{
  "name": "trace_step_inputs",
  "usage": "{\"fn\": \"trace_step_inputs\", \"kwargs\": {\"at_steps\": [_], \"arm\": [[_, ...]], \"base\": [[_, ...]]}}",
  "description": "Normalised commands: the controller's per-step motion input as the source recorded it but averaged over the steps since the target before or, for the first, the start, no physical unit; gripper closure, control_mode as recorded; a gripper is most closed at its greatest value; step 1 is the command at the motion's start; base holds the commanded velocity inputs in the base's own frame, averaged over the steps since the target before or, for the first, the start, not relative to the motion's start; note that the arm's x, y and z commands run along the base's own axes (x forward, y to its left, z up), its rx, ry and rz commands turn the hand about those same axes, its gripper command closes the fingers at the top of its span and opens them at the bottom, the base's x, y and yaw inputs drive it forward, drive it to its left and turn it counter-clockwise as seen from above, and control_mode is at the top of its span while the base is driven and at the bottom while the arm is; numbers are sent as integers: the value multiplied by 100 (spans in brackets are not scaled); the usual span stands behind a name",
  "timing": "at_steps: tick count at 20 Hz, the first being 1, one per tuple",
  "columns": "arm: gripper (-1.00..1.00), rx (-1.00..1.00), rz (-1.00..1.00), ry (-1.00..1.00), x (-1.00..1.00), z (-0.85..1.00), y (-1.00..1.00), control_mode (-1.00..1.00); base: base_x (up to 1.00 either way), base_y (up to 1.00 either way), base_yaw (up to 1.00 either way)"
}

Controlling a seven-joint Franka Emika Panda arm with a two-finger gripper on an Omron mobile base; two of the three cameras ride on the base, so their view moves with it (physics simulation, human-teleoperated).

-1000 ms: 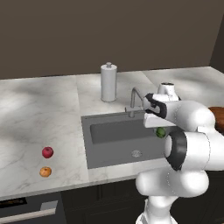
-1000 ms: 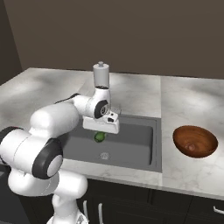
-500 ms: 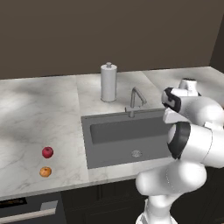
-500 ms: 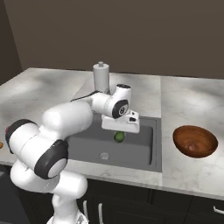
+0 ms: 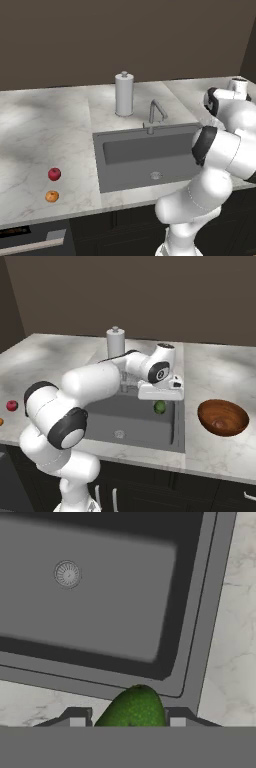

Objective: There is a mixed pile of frozen fruits and vegetables on the counter. Locate all the frozen vegetables and place the items in a bowl on the counter. Take all the frozen fruits and defrost them in a running sink.

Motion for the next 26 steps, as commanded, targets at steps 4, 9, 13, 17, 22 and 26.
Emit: {"fn": "trace_step_inputs", "kwargs": {"at_steps": [4,9,13,17,22,26], "arm": [[100,0,12,0,4,34,-79,-100],[100,3,14,0,15,10,-76,-100],[100,6,15,-4,41,-12,-67,-100],[100,5,11,-5,41,-14,-69,-100],[100,4,9,0,25,-8,-75,-100],[100,1,11,0,25,-8,-69,-100]], "base": [[0,0,0],[0,0,0],[0,0,0],[0,0,0],[0,0,0],[0,0,0]]}}
